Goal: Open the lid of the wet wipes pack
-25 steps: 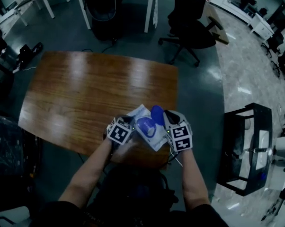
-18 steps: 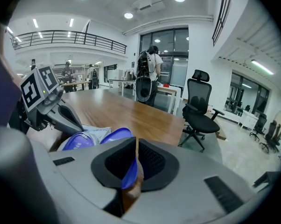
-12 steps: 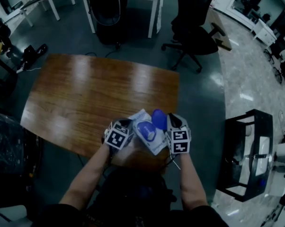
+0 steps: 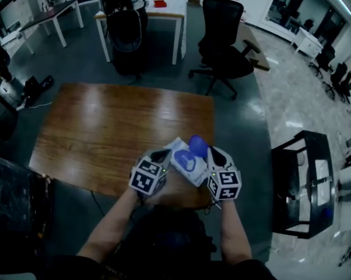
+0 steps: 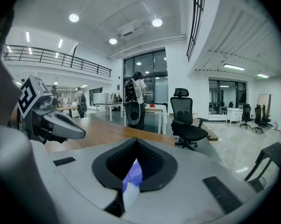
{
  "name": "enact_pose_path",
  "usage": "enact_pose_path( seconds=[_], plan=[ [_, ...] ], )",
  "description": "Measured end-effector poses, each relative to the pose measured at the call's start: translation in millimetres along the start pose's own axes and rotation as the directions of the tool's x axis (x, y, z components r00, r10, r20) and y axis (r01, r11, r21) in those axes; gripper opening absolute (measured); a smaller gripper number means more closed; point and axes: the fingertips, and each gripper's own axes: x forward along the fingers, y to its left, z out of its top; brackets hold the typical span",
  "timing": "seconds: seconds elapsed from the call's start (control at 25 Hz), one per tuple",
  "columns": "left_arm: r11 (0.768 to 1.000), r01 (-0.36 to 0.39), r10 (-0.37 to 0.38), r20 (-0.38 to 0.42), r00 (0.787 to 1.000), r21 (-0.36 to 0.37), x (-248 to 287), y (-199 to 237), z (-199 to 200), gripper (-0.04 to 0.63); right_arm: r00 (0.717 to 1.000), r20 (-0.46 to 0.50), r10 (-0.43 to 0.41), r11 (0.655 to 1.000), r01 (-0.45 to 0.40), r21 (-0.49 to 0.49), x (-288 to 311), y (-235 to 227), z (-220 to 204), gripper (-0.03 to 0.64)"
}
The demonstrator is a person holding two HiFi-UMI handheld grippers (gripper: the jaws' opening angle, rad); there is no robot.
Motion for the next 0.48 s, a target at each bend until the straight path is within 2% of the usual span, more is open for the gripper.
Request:
enact_pose_path(
  seconds=[0.2, 0.48],
  plan=[
    [1.0, 0.012, -0.013, 0.097, 0.995, 0.007, -27, -32, 25, 0.005, 0.995, 0.092, 0.039, 0.999, -0.042, 0.022, -35, 18, 24, 0.011],
    [0.999, -0.033, 0.028, 0.18, 0.983, 0.028, -67, -69, 50, 0.005, 0.973, 0.191, 0.133, 0.991, -0.134, -0.006, -87, 47, 60, 0.011]
  ],
)
